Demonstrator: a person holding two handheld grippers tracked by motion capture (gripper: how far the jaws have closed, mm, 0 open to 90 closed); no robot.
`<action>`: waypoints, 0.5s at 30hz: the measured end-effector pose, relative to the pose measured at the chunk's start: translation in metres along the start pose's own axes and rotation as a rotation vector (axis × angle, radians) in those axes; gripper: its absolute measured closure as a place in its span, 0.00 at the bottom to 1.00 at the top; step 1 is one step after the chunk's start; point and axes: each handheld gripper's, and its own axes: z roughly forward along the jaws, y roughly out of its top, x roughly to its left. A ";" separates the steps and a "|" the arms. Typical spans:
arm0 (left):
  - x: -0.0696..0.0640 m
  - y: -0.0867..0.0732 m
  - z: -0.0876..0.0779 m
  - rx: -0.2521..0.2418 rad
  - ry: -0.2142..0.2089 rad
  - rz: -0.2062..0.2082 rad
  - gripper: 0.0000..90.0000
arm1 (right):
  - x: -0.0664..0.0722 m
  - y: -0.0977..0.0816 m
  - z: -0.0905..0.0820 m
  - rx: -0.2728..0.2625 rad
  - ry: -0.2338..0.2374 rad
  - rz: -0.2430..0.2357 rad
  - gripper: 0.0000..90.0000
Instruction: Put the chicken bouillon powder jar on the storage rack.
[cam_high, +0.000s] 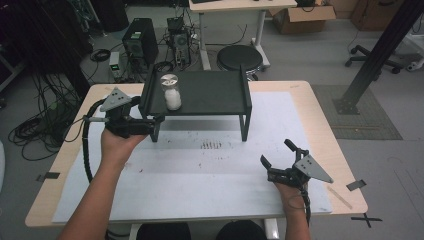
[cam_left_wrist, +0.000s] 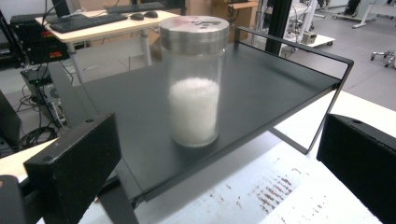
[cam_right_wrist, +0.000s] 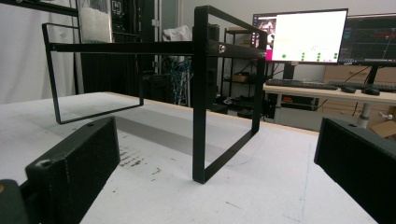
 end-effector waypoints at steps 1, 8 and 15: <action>0.001 -0.002 -0.002 -0.006 0.001 -0.006 0.00 | 0.000 0.000 0.000 0.001 0.000 -0.001 0.00; 0.006 -0.015 -0.009 -0.016 0.001 -0.023 0.00 | 0.000 0.000 0.001 0.005 -0.001 -0.004 0.00; 0.012 -0.028 -0.016 -0.029 0.004 -0.036 0.00 | 0.001 0.000 0.001 0.008 -0.001 -0.008 0.00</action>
